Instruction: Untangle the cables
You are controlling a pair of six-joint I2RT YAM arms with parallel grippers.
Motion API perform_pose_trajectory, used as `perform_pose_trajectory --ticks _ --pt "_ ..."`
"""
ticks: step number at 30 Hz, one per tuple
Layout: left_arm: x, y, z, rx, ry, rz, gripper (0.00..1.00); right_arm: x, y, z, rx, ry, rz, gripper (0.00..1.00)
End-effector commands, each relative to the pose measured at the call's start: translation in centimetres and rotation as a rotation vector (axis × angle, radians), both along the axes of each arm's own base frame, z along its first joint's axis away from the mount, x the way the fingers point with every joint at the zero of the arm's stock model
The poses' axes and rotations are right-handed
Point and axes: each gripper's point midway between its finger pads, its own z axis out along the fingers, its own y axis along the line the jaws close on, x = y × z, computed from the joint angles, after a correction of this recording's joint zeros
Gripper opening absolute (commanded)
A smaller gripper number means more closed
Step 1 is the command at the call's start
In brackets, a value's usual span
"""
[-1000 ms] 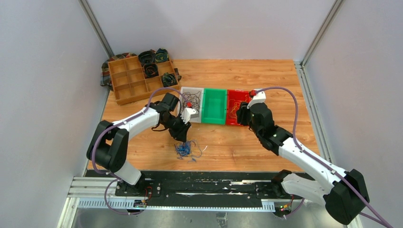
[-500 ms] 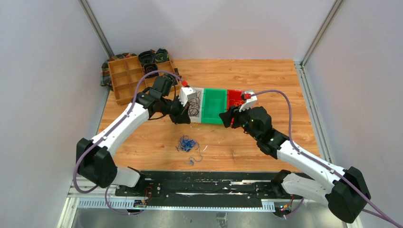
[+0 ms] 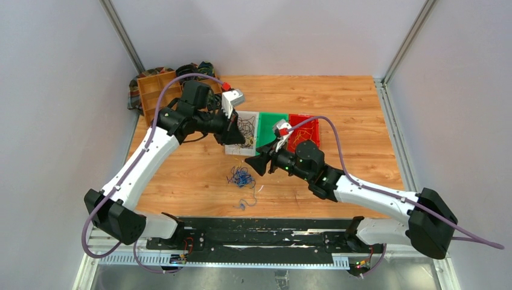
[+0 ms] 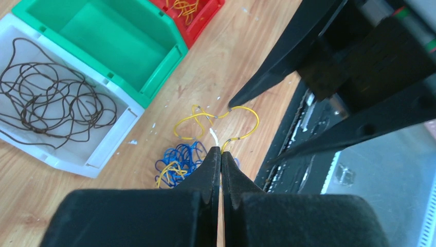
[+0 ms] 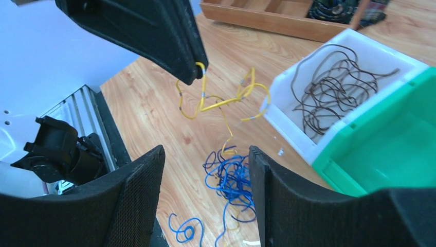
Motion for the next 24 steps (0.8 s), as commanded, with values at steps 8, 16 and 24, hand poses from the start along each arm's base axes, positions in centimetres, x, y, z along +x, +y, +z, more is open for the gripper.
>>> perform_pose_trajectory --ticks 8,16,24 --pt "-2.2 -0.8 6.8 -0.137 -0.019 -0.037 0.01 1.4 3.4 4.2 0.108 -0.15 0.024 0.61" --pt "-3.7 -1.3 10.7 -0.226 -0.023 -0.08 0.01 3.9 4.7 3.8 0.145 -0.179 -0.05 0.6" --pt "-4.3 -0.8 14.5 -0.253 -0.146 -0.098 0.01 4.4 6.0 1.5 0.119 -0.121 -0.038 0.43"
